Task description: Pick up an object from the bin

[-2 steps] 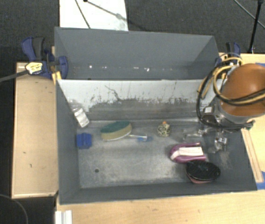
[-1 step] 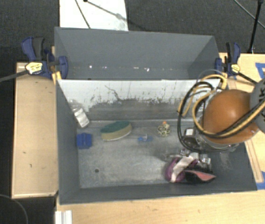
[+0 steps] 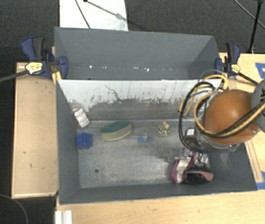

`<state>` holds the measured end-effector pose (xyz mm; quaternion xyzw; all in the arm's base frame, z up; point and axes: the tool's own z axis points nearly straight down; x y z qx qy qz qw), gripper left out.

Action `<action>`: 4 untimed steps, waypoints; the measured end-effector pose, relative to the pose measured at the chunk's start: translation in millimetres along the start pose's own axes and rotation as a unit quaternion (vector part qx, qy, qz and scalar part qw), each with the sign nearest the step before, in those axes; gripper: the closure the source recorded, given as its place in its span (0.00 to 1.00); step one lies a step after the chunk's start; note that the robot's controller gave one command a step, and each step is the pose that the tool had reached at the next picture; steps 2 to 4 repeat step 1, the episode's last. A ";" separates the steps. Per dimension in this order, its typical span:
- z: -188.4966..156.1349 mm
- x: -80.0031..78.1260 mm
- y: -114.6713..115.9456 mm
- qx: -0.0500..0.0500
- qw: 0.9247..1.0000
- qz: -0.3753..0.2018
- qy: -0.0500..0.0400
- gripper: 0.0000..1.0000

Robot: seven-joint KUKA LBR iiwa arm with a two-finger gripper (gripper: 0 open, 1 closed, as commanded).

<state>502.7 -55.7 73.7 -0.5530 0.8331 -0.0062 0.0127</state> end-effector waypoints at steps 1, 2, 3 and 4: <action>-174.2 3.0 -39.8 -0.008 0.996 -0.088 0.005 1.00; -174.2 3.0 -39.8 -0.008 0.996 -0.088 0.005 1.00; -174.2 3.0 -39.8 -0.008 0.996 -0.088 0.005 1.00; -174.2 3.0 -39.8 -0.008 0.996 -0.088 0.005 1.00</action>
Offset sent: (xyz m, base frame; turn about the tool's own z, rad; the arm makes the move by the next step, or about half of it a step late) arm 0.0283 -0.0184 0.1707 -0.1780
